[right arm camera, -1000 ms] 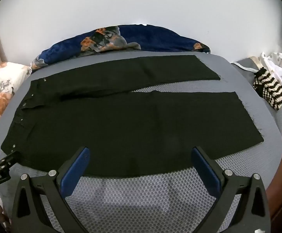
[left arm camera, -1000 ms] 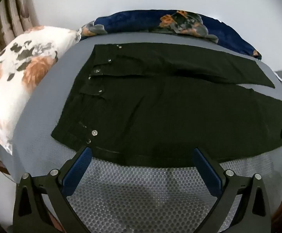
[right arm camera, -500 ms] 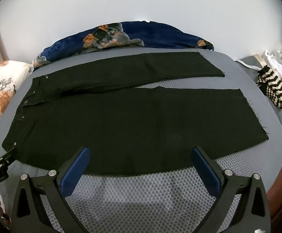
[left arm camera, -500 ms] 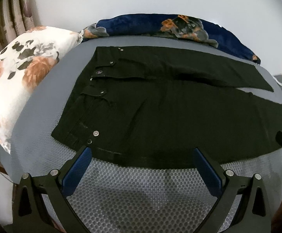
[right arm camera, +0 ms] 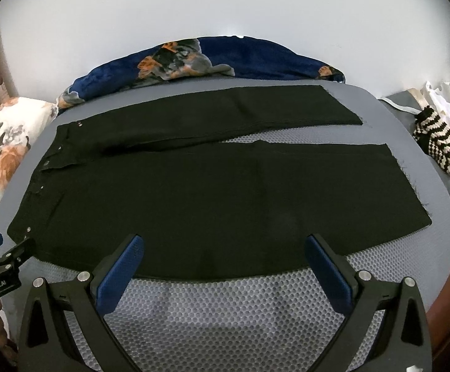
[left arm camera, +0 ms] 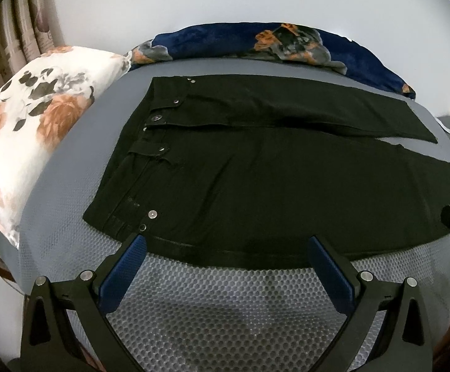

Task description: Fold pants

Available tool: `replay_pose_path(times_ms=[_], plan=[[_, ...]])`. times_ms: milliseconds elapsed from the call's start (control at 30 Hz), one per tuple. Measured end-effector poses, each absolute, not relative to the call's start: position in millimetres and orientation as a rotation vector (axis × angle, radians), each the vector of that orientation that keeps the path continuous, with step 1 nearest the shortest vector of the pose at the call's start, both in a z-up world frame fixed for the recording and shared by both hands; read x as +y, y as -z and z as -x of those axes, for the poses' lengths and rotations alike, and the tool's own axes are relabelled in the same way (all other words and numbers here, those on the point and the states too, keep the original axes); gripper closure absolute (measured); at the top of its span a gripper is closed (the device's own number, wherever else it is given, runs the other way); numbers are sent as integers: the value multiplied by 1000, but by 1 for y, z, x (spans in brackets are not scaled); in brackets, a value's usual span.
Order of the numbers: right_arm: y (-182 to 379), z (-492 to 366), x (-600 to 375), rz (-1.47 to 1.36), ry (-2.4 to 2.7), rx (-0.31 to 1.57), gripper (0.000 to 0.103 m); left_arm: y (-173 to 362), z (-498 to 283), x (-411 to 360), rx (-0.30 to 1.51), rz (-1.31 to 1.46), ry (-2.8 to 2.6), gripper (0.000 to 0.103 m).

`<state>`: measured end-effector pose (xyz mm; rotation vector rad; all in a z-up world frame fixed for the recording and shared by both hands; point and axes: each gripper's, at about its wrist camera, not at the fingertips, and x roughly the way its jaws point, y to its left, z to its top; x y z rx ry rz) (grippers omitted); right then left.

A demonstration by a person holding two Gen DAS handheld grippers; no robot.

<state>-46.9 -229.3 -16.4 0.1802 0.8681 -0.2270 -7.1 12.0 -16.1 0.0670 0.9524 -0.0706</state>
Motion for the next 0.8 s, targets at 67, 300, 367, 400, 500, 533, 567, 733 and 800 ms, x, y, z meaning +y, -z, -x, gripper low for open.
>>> replay_pose_path(times_ms=[67,300,367,400,500,533,567,733,800], plan=[[16,47,-228,-178,227,867,0,16,8,12,950,-68,74,0],[16,46,-227,-186,223,869,0,18,8,11,955,-75,58,0],[17,46,-227,-187,223,870,0,19,8,12,956,-78,57,0],[18,46,-227,-190,225,871,0,19,7,12,956,-78,58,0],[19,46,-228,-194,229,872,0,20,7,12,960,-78,58,0],[19,46,-228,-195,229,872,0,20,7,13,960,-77,58,0],[19,46,-227,-197,226,872,0,21,7,13,961,-77,58,0],[18,46,-225,-193,226,867,0,22,8,13,958,-76,55,0],[18,46,-224,-193,224,867,0,22,8,14,959,-75,55,0]])
